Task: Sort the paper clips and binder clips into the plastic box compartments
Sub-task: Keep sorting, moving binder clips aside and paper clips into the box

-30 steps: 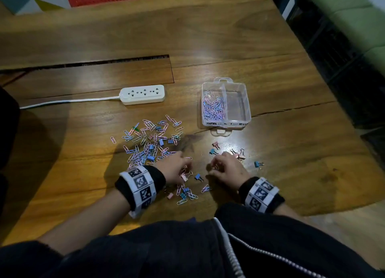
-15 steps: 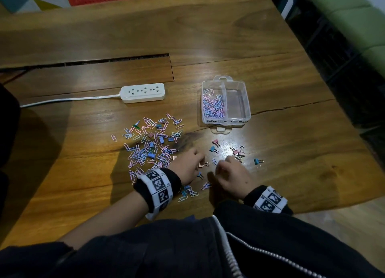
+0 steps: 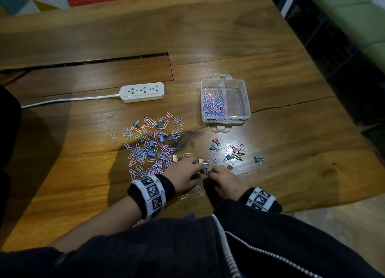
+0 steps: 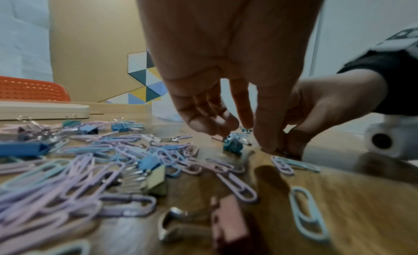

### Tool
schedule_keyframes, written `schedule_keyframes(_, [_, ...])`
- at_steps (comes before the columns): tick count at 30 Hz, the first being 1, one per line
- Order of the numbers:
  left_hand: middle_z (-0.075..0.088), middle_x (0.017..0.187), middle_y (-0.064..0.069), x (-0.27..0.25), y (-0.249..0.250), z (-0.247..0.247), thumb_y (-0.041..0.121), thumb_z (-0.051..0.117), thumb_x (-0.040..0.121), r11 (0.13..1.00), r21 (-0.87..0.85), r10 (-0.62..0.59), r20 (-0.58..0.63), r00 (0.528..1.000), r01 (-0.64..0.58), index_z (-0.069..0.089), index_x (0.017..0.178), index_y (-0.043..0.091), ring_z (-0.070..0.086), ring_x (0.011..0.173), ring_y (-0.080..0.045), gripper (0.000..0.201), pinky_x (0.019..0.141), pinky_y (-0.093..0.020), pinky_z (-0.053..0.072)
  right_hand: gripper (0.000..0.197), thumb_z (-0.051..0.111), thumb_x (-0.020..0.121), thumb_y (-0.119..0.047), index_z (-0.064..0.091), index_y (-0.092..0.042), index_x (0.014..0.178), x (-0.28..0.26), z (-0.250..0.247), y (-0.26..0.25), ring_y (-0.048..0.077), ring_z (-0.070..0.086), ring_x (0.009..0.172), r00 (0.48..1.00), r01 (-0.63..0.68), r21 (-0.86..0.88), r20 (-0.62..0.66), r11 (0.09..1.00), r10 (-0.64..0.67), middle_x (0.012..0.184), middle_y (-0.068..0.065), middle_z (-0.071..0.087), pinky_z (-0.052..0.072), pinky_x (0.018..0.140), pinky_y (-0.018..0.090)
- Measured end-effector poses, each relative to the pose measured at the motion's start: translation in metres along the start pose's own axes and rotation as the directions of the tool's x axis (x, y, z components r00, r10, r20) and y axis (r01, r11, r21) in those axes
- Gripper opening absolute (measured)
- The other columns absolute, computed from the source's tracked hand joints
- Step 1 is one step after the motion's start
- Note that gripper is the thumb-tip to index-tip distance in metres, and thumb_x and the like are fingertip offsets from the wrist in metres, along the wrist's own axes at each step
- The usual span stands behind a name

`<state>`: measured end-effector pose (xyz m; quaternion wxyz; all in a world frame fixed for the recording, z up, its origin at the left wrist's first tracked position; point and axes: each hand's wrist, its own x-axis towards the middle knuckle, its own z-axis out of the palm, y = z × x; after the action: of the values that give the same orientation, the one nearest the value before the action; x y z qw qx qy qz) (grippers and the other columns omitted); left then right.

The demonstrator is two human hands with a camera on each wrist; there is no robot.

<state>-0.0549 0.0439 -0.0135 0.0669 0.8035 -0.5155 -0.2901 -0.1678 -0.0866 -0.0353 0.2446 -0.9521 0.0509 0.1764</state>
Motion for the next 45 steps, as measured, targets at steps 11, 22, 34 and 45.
schedule_keyframes(11, [0.052, 0.117, -0.013, -0.012, 0.023, 0.025, 0.014, 0.042, 0.095, 0.97, 0.216, 0.088, 0.129, 0.988, -0.115, 0.055, 0.118, 0.007, 0.049, 0.109, -0.025, 0.027, 0.092, -0.035, 0.043, 0.021, 0.045, 0.091, -0.015, 0.052, -0.004, 0.106, -0.01, 0.0, -0.001, 0.024, 0.049, 0.103, 0.99, -0.128, 0.016, -0.052, 0.992, 0.129, 0.11, 0.011, 0.057, 0.039, 0.09, 0.029])
schedule_keyframes(22, [0.055, 0.116, -0.009, -0.02, 0.009, 0.025, 0.015, 0.04, 0.094, 0.998, -0.058, -0.015, 0.058, 0.998, 0.018, 0.049, 0.118, 0.009, 0.051, 0.107, -0.022, 0.026, 0.093, -0.029, 0.042, 0.025, 0.042, 0.089, -0.003, 0.048, -0.01, 0.112, -0.008, -0.009, 0.009, 0.021, 0.046, 0.104, 0.96, -0.27, 0.036, -0.06, 0.962, 0.272, 0.113, 0.008, 0.051, 0.045, 0.092, 0.032])
schedule_keyframes(34, [0.053, 0.072, -0.007, -0.024, -0.041, -0.029, -0.01, 0.04, 0.087, 0.063, -0.969, -0.362, 0.201, 0.91, 0.239, 0.051, 0.074, 0.008, 0.05, 0.052, -0.01, 0.024, 0.042, -0.015, 0.046, 0.031, 0.03, 0.083, 0.015, 0.053, -0.006, 0.081, 0.016, -0.044, 0.003, 0.013, 0.045, 0.062, 0.861, -0.147, 0.986, 0.087, 0.083, 0.501, 0.079, 0.006, 0.048, 0.039, 0.06, 0.022])
schedule_keyframes(45, [0.055, 0.115, -0.001, -0.035, -0.017, 0.019, 0.046, 0.072, 0.07, 0.975, 0.036, -0.221, 0.036, 0.975, 0.22, 0.043, 0.116, 0.016, 0.051, 0.102, -0.017, 0.062, 0.083, -0.027, 0.043, 0.021, 0.063, 0.081, -0.022, 0.057, -0.015, 0.099, 0.028, -0.032, 0.002, 0.014, 0.044, 0.092, 0.862, -0.443, 0.268, -0.135, 0.856, 0.488, 0.095, -0.003, 0.042, 0.042, 0.086, 0.03])
